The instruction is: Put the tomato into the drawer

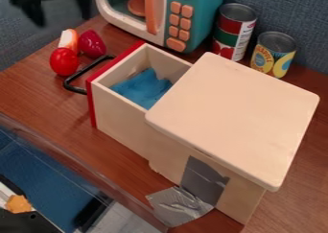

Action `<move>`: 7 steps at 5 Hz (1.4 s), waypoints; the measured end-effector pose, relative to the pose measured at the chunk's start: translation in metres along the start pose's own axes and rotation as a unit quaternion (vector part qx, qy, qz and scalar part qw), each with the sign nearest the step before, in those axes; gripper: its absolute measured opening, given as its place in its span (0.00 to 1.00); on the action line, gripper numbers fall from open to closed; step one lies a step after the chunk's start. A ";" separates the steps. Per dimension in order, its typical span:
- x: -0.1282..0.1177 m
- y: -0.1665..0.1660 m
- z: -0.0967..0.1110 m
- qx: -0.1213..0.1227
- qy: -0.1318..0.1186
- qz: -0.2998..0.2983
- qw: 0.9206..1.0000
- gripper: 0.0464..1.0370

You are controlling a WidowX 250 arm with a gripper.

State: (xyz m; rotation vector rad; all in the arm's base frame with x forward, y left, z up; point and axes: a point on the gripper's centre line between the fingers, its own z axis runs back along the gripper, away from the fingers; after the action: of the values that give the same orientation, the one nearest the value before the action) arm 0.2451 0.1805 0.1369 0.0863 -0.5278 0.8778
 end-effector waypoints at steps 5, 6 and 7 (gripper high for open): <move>0.019 0.025 -0.076 0.032 0.060 0.057 0.996 0.96; 0.006 0.002 -0.075 0.025 0.060 0.034 0.997 0.96; -0.002 -0.007 -0.079 0.026 0.053 0.022 0.998 0.96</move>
State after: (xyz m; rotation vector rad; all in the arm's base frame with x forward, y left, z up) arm 0.2810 0.1975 0.0686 0.0756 -0.4095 0.9346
